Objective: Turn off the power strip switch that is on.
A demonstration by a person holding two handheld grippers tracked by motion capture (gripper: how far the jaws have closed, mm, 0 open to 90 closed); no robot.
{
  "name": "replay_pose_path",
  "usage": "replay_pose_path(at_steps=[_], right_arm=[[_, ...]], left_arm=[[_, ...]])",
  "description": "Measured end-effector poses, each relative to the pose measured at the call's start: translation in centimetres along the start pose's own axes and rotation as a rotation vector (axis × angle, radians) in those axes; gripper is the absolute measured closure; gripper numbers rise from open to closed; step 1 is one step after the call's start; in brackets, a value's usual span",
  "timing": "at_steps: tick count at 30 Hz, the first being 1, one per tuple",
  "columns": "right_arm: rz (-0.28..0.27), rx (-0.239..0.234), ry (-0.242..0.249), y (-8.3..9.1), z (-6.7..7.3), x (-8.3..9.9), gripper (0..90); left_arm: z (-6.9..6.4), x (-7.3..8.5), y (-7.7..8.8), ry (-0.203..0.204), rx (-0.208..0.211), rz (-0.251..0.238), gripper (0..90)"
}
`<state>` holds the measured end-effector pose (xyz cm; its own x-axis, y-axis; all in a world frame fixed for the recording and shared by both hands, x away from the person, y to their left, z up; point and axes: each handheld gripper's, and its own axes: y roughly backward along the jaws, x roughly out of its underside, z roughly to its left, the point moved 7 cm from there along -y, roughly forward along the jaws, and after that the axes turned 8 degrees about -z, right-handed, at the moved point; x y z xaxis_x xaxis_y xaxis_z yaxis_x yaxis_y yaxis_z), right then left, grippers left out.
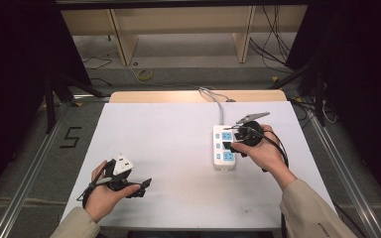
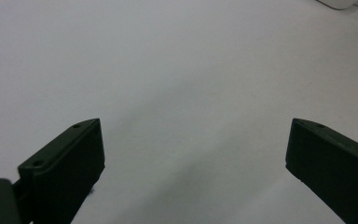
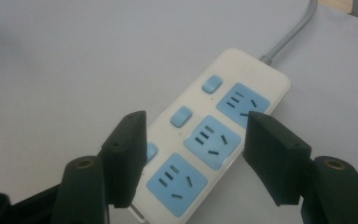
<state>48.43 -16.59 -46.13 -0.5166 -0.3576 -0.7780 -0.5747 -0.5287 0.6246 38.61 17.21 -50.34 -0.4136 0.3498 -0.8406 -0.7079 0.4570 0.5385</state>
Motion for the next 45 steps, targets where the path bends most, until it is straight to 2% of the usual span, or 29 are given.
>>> replay_pose_path(at_steps=[7,13,23,32,39,45], right_arm=[[-0.034,-0.01,0.013,0.9,0.2,0.3,35.6],[-0.064,-0.019,0.0,1.7,0.3,1.0,32.5],[-0.113,-0.04,-0.009,3.5,0.3,3.3,30.1],[-0.183,-0.049,-0.007,5.1,0.6,5.4,29.0],[-0.212,-0.057,-0.005,6.1,1.5,6.9,28.6],[-0.218,-0.048,0.001,6.4,1.5,7.6,28.4]], left_arm=[[0.0,0.0,0.0,-0.001,-0.001,0.0,3.9],[0.0,0.0,0.0,0.0,0.0,0.002,3.9],[0.0,0.1,0.0,0.001,-0.002,0.002,3.9],[-0.1,0.1,0.0,0.002,-0.001,0.004,4.0],[-0.1,0.1,0.0,0.002,0.002,0.003,4.0],[-0.1,0.1,0.0,-0.002,0.004,0.005,4.0]])
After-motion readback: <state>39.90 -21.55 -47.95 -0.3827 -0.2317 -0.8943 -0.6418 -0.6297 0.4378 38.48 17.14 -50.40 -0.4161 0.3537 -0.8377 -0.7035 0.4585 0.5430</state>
